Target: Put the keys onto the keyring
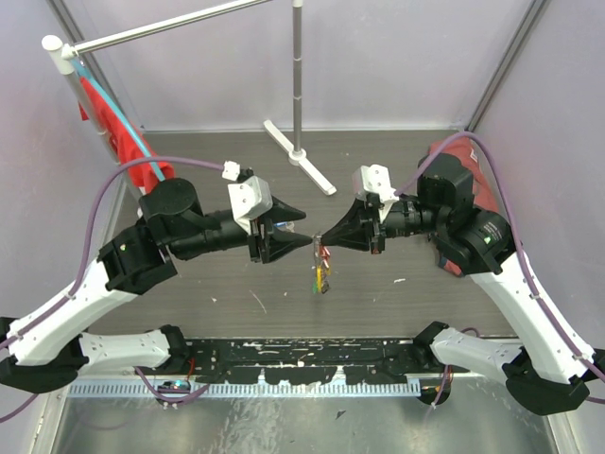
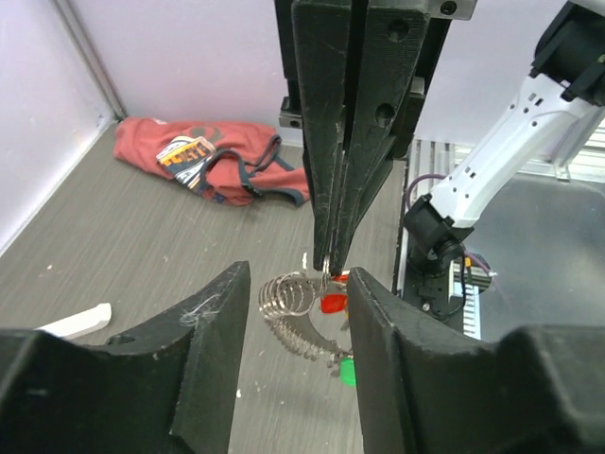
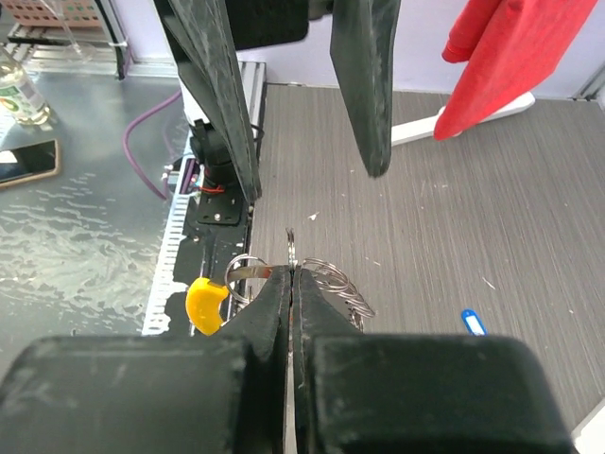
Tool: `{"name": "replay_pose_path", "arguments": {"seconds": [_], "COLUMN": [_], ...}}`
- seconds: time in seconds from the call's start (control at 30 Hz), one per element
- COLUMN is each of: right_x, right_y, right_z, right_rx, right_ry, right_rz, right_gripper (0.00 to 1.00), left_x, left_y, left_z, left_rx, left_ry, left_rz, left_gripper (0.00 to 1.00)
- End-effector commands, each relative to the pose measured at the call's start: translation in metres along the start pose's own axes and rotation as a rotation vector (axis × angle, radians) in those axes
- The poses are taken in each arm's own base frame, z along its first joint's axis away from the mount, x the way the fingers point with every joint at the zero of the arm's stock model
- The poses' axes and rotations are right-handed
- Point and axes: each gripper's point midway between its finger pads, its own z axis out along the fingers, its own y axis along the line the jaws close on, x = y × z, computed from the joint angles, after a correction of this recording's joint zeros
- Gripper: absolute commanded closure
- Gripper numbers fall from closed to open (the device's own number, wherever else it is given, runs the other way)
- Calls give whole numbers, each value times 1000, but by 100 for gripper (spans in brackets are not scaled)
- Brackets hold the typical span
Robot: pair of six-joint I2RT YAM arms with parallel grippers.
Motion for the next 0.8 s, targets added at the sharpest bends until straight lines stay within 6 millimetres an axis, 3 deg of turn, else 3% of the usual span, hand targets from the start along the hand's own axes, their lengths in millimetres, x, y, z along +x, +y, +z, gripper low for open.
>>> {"name": "replay_pose_path", "arguments": {"seconds": [0.0,0.1,0.17,0.27,0.37,0.47,0.77], "right_x": [-13,-6,1,14,22,28,31], "right_y": [-5,-12,-18,-25,-28,-27,-22], "right_z": [-7,-7,-6,-5,-3,-2,-1], "right_rx": [54,80,104,129,133,120,94], "right_ry": [-13,22,52,96,118,133,134], "right_rz": [-66,-46,-29,-11,11,29,41], "right_gripper": [99,99,99,99,99,99,99], "left_x": [0,8,13,21,27,35,54], "left_y": [10,12,12,14,16,14,6], "left_z": [-11,-9,-7,-1,3,7,26], "left_rx": [-61,-63,-53,-51,-48,-19,63], "left_ry": [49,107,148,193,225,272,349], "left_rz": [29,30,30,31,40,45,29], "left_gripper": [46,41,30,32,39,55,69]}}
